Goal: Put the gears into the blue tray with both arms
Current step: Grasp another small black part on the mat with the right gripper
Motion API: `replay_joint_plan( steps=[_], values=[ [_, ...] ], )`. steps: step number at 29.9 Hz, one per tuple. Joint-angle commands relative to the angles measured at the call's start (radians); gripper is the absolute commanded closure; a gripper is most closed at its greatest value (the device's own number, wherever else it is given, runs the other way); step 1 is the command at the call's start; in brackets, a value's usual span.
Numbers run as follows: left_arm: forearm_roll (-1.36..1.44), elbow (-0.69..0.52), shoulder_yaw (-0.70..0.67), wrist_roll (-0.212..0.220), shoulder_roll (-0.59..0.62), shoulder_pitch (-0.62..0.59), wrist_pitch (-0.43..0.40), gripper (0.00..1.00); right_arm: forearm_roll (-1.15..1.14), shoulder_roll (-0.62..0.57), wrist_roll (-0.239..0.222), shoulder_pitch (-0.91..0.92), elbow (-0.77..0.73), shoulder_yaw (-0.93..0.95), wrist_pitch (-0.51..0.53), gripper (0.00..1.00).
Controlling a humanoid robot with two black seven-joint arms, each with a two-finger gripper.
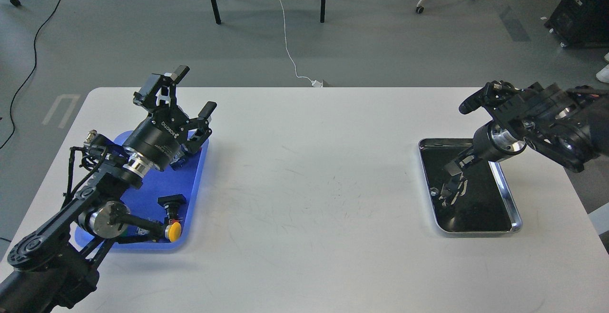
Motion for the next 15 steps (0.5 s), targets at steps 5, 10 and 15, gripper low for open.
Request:
replay_joint_plan(
  steps=[5, 10, 15],
  values=[
    [0.000, -0.001, -0.001, 0.000, 0.003, 0.002, 0.000, 0.02, 0.003, 0.018, 0.000, -0.026, -0.041, 0.003, 0.000, 0.34],
    [0.000, -0.001, -0.001, 0.000, 0.002, 0.005, 0.000, 0.02, 0.003, 0.021, 0.000, -0.031, -0.048, 0.003, 0.000, 0.35],
    [0.000, -0.001, -0.001, 0.000, 0.002, 0.008, 0.000, 0.02, 0.003, 0.021, 0.000, -0.038, -0.050, 0.003, 0.000, 0.42]
  ],
)
